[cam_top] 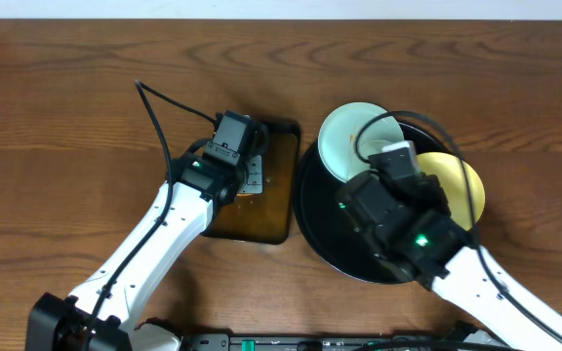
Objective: Clean dirty plates on tray and stack at the side
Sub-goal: 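Lift the green plate with right gripper and set it right of tray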
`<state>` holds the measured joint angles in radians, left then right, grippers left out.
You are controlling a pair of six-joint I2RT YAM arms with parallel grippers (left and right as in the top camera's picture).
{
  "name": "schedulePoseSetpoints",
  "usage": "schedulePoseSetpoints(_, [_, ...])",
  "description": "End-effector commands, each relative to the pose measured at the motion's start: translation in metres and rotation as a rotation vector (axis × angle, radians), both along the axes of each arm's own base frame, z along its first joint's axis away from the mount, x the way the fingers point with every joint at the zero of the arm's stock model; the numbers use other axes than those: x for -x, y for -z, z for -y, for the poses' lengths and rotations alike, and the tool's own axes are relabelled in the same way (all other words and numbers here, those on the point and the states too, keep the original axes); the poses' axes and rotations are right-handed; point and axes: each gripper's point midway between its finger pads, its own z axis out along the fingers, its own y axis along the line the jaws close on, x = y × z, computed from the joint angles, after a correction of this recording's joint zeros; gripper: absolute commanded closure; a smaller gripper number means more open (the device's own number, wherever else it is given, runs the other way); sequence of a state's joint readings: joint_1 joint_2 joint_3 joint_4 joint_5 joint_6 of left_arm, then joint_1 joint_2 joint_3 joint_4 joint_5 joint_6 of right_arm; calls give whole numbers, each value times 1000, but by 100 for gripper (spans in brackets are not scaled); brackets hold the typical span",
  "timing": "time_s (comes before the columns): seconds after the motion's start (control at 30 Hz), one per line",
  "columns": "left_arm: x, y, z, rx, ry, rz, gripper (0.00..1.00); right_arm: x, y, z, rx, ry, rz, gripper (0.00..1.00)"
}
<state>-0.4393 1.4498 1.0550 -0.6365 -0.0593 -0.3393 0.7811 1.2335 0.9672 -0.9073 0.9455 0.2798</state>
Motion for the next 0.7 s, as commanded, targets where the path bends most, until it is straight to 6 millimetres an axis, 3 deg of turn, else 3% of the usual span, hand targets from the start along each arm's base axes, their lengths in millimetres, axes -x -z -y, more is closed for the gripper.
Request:
schedulePoseSetpoints(0.0, [1,5,-6,-27,-8,-7,92,-8,-18,1,104,21,81,99])
schedulePoseSetpoints(0.67, [1,5,-6,-27,-8,-7,92,-15,-13,-2,184,7,68,99])
